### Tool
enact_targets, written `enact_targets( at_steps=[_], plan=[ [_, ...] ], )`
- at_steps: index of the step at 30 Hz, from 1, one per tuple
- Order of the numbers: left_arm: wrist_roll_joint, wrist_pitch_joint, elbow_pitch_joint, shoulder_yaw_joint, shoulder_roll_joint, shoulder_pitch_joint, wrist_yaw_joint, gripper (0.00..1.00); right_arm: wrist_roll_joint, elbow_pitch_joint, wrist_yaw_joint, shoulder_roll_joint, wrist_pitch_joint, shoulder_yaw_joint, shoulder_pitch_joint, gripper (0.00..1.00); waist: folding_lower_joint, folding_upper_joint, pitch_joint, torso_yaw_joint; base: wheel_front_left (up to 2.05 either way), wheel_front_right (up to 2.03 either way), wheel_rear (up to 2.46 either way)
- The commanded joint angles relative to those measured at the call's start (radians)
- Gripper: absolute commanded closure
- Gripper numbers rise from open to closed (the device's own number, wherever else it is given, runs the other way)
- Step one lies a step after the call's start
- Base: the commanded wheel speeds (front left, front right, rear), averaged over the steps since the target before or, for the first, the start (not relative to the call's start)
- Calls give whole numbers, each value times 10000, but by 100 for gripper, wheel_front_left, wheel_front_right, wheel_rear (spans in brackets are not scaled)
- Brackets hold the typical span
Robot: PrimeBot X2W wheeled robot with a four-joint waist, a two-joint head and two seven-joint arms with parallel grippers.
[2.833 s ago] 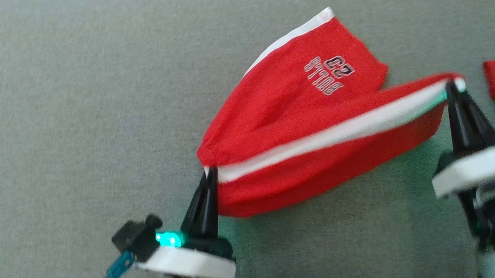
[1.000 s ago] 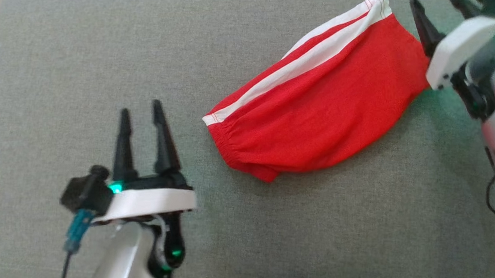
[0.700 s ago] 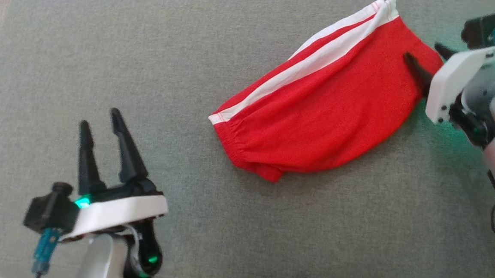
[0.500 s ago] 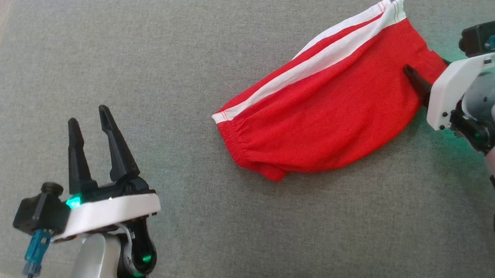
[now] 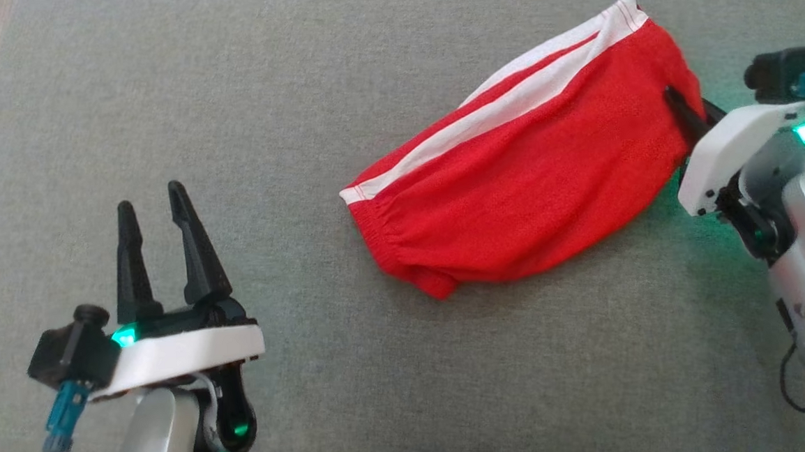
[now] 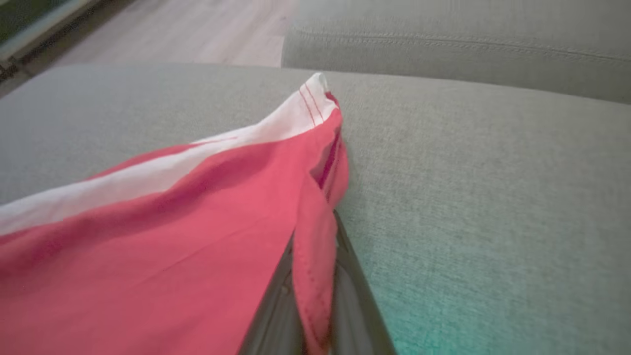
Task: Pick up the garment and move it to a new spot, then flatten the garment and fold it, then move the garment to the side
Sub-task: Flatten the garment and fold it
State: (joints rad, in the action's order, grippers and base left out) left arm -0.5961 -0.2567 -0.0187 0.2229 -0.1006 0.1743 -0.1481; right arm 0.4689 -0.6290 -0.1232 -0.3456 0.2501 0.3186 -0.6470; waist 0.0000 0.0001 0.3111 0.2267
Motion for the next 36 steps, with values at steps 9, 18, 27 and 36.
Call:
enact_targets(
  at_steps=[9, 18, 27, 36],
  plan=[
    [25, 44, 219, -280, -222, -38, 139, 0, -225, 1422, -75, 731, -1155, -1449, 1622, 100, 0, -1, -406, -666, 0, 0, 0],
    [286, 230, 205, 115, -286, -217, 64, 0, -1206, 3709, -75, 2098, -1404, -3134, 4133, 100, 0, -1, -715, -1250, 0, 0, 0],
    [433, 315, 30, 430, -254, -359, -12, 0, -1761, 5298, -75, 2866, -1109, -3931, 5669, 100, 0, -1, -944, -1549, 0, 0, 0],
    [441, 343, 12, 555, -239, -282, -29, 0, -2166, 5698, -75, 2946, -784, -3558, 4981, 100, 0, -1, -946, -1219, 0, 0, 0]
  ],
)
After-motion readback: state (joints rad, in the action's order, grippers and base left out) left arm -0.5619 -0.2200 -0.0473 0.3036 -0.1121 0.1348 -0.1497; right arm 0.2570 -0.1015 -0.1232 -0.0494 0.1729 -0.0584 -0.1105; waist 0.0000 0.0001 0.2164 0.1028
